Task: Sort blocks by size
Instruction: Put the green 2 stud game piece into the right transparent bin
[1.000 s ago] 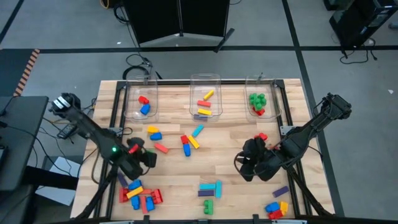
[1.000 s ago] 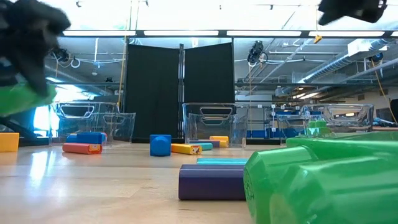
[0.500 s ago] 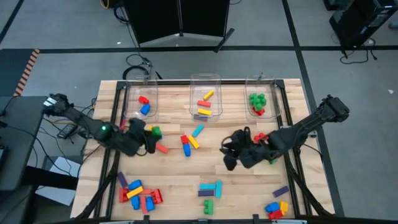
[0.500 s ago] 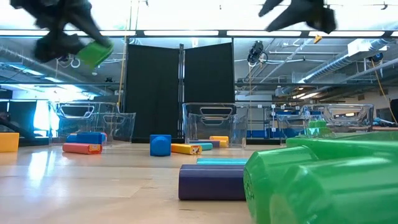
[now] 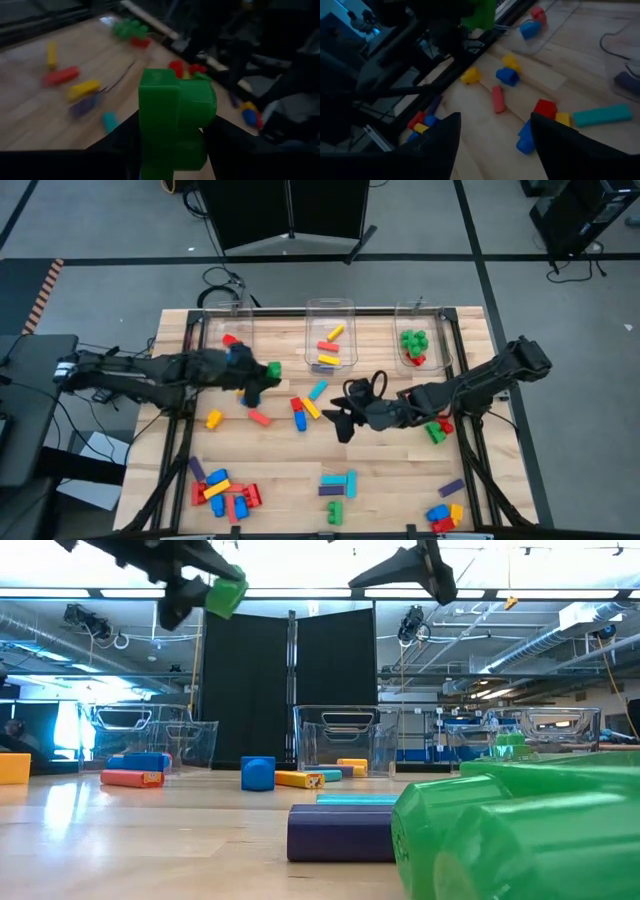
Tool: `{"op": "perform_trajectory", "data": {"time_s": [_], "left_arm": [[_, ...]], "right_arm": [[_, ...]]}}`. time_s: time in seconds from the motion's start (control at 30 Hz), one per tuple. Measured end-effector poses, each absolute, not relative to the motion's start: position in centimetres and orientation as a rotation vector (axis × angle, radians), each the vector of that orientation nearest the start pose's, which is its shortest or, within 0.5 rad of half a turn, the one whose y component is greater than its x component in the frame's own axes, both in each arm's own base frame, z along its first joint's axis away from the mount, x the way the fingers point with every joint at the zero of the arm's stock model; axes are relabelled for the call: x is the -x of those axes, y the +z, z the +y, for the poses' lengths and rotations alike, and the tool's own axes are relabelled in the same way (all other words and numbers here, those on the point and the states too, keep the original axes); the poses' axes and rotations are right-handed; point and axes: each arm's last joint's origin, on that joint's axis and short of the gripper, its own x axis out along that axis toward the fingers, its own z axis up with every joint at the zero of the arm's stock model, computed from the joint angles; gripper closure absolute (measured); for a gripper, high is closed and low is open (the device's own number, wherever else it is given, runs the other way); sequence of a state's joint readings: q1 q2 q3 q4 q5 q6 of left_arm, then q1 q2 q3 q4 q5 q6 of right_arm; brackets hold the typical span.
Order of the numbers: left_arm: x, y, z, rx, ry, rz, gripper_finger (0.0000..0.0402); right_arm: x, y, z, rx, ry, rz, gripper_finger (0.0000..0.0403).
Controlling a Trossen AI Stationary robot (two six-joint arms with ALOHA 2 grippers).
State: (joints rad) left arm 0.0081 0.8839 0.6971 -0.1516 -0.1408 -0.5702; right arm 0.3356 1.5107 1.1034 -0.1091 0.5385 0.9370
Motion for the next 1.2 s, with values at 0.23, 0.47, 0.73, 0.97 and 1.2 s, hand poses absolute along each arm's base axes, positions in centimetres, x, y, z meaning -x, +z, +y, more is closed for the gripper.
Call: {"op": "perform_trajectory", "data": {"time_s": [0.23, 0.47, 0.73, 0.97, 1.2], "left_arm": [[-22.1, 29.5, 2.0, 0.52, 0.107, 0.146, 0.0224], [-25.0, 29.5, 2.4, 0.62, -0.03, -0.008, 0.0224], [-27.8, 27.7, 2.6, 0.737, -0.087, -0.04, 0.0224], [-28.5, 28.0, 2.8, 0.721, -0.042, -0.062, 0.0224], [-28.8, 28.2, 3.0, 0.677, 0.037, -0.055, 0.0224]], "right_arm": [[-32.2, 27.7, 9.7, -0.702, -0.416, 0.314, 0.0135], [-33.1, 28.6, 9.3, -0.619, -0.393, 0.203, 0.0126], [-33.6, 29.4, 6.6, -0.553, -0.32, 0.219, 0.0131], [-33.3, 30.2, 4.9, -0.522, -0.28, 0.236, 0.014], [-33.6, 30.2, 3.4, -0.505, -0.225, 0.252, 0.0156]]}}
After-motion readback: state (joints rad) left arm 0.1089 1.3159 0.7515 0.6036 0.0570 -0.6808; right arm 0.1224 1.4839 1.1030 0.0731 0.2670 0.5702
